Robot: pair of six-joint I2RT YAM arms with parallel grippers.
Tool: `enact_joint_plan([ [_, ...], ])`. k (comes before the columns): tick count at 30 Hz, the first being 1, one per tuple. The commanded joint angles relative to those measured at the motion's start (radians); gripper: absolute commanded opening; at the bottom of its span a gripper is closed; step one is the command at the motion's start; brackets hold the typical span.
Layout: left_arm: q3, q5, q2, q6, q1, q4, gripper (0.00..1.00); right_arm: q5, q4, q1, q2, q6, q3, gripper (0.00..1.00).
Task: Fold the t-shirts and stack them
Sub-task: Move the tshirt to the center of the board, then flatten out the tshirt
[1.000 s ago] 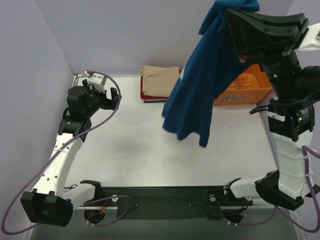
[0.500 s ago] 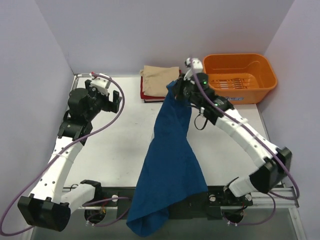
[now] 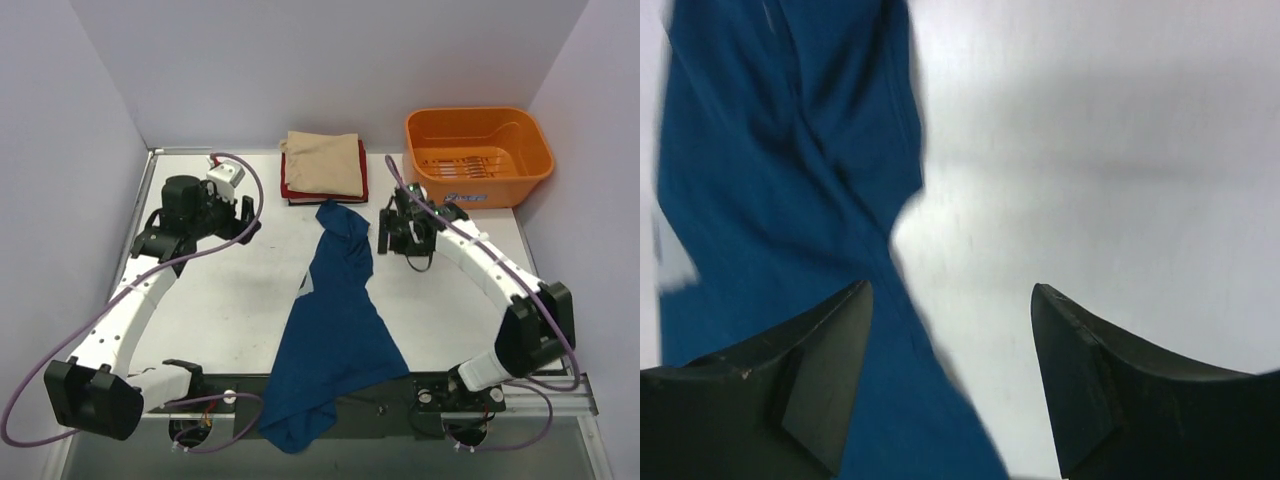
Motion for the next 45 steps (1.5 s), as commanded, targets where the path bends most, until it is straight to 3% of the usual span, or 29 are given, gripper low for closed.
enact_joint_plan([
  [1,-0.076,0.054,-0.088,-0.094,-0.007,-0.009,0.81,-0.076,-0.193,0.117,-0.181,0.056,-0.249,0.61],
  [7,-0.124,0.035,-0.171,-0.121,0.02,-0.005,0.81,-0.134,-0.228,0.279,-0.233,0.274,-0.49,0.63],
  [12,-0.107,0.029,-0.209,-0.109,0.066,-0.055,0.8,-0.12,-0.137,0.395,-0.183,0.315,-0.589,0.62],
  [13,-0.101,0.021,-0.211,-0.102,0.079,-0.066,0.8,-0.131,-0.113,0.398,-0.157,0.311,-0.601,0.56],
  [14,-0.084,0.017,-0.22,-0.089,0.083,-0.087,0.8,-0.164,-0.06,0.399,-0.142,0.293,-0.615,0.38],
  [15,-0.081,0.017,-0.232,-0.083,0.1,-0.1,0.8,-0.181,-0.038,0.399,-0.119,0.279,-0.615,0.27],
  [16,-0.063,0.014,-0.237,-0.076,0.109,-0.126,0.8,-0.213,0.0,0.399,-0.109,0.241,-0.597,0.06],
  [17,-0.037,0.012,-0.24,-0.077,0.128,-0.164,0.79,-0.23,-0.001,0.397,-0.09,0.211,-0.575,0.0],
  [21,0.063,0.021,-0.21,-0.109,0.213,-0.304,0.78,-0.362,-0.049,0.42,-0.059,0.05,-0.287,0.0],
  [24,0.149,-0.008,-0.157,-0.141,0.273,-0.364,0.77,-0.507,0.044,0.484,-0.011,0.007,0.066,0.0],
  [28,0.342,-0.034,-0.021,-0.111,0.286,-0.463,0.77,-0.537,0.071,0.636,0.273,-0.059,0.542,0.0],
  [29,0.402,-0.043,0.02,-0.114,0.29,-0.491,0.77,-0.54,0.047,0.677,0.32,-0.064,0.604,0.02],
  [31,0.456,-0.055,0.066,-0.103,0.304,-0.512,0.77,-0.601,0.002,0.716,0.429,-0.054,0.732,0.23],
  [32,0.464,-0.063,0.074,-0.1,0.31,-0.514,0.77,-0.62,0.0,0.725,0.46,-0.059,0.729,0.49],
  [34,0.456,-0.078,0.076,-0.098,0.326,-0.506,0.77,-0.642,-0.003,0.738,0.437,-0.082,0.679,0.8],
  [40,0.353,-0.031,0.054,-0.083,0.33,-0.479,0.79,-0.556,0.091,0.609,0.111,-0.088,0.358,0.88],
  [43,0.298,0.069,0.077,0.07,0.324,-0.526,0.68,-0.505,0.088,0.416,0.027,-0.018,0.251,0.86],
  [45,0.241,0.077,0.113,0.198,0.316,-0.603,0.64,-0.455,0.085,0.274,0.0,0.022,0.194,0.78],
])
